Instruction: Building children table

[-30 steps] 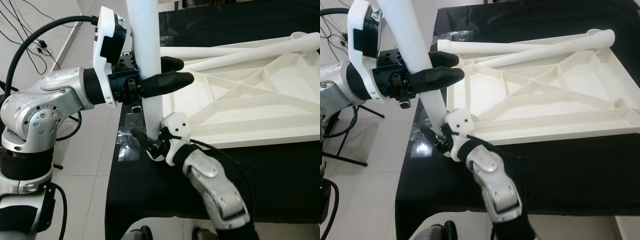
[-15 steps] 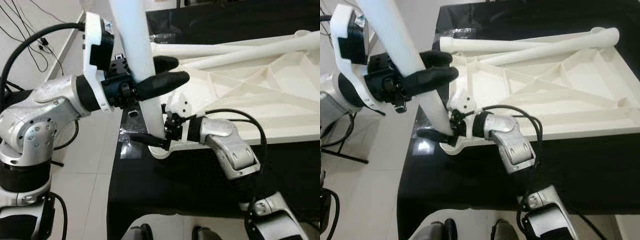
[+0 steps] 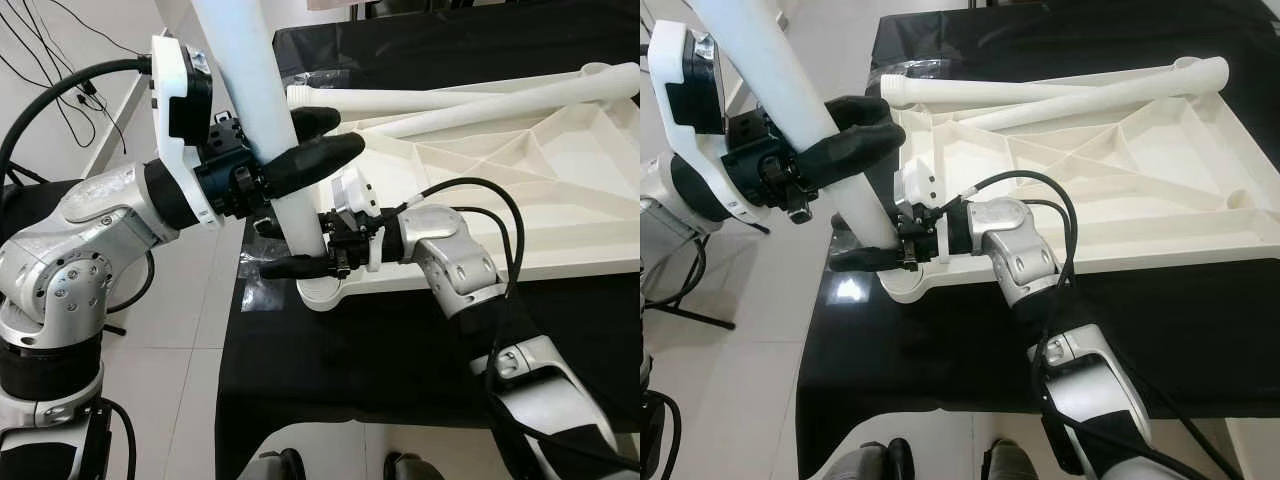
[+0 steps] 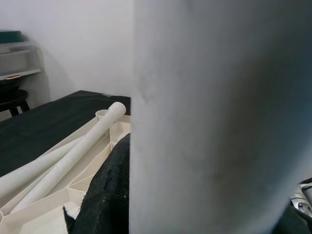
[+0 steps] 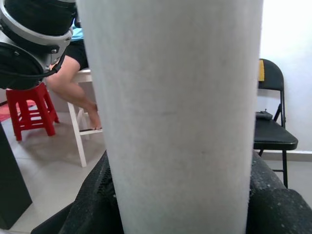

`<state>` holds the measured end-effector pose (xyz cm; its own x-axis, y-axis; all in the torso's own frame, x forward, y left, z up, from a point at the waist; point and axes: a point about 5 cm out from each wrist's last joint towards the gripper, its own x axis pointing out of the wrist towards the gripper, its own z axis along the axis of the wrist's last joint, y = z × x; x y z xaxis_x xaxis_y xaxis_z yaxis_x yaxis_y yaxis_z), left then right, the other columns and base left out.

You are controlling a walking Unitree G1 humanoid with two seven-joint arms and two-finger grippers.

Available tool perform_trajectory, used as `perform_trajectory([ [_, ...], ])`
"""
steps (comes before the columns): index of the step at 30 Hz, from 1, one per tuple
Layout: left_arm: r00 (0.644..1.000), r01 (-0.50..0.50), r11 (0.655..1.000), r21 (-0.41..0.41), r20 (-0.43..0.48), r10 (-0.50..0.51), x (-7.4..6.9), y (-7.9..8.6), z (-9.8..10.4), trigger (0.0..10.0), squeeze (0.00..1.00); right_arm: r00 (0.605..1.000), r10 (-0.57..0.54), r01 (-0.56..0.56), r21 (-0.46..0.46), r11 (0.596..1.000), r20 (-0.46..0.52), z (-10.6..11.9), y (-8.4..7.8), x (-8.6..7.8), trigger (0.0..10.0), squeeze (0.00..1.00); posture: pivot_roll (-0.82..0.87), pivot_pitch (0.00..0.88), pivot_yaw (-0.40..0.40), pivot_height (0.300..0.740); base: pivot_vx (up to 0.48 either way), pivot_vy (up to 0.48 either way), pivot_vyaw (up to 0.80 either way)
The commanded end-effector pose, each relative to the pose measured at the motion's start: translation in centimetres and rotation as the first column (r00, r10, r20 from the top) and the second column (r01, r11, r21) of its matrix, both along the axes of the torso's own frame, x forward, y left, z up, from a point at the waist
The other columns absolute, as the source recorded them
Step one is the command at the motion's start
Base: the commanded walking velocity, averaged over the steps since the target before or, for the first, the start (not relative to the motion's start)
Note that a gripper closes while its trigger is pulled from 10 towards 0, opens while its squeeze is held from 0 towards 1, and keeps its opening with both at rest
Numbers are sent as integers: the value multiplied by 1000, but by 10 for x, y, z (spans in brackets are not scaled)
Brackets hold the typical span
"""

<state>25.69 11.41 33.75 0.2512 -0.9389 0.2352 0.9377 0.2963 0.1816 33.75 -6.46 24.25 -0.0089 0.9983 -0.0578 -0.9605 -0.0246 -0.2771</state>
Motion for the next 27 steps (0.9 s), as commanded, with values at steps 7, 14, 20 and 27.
perform_trajectory([
  [7, 990, 85, 996, 23, -116, -82, 1, -17, -20, 10000, 1000, 980, -198, 198, 35, 980, 7, -3, -7, 14, 0, 0, 25, 237, 73, 740, 0, 0, 0],
  [14, 993, -29, 999, -32, -112, 25, 12, -6, -10, 10000, 0, 583, -758, 796, 20, 605, -293, -80, 16, -50, 0, 0, 32, 261, 66, 740, 0, 0, 0],
  [20, 993, -27, 999, -27, -113, 23, 13, -6, -11, 10000, 0, 605, -735, 773, 6, 634, -306, -84, 17, -51, 0, 0, 21, 238, 67, 740, 0, 0, 0],
  [27, 995, -29, 999, -23, -99, 27, 13, -5, -9, 10000, 0, 636, -721, 758, 46, 650, -275, -78, 21, -45, 0, 0, 25, 232, 64, 740, 0, 0, 0],
])
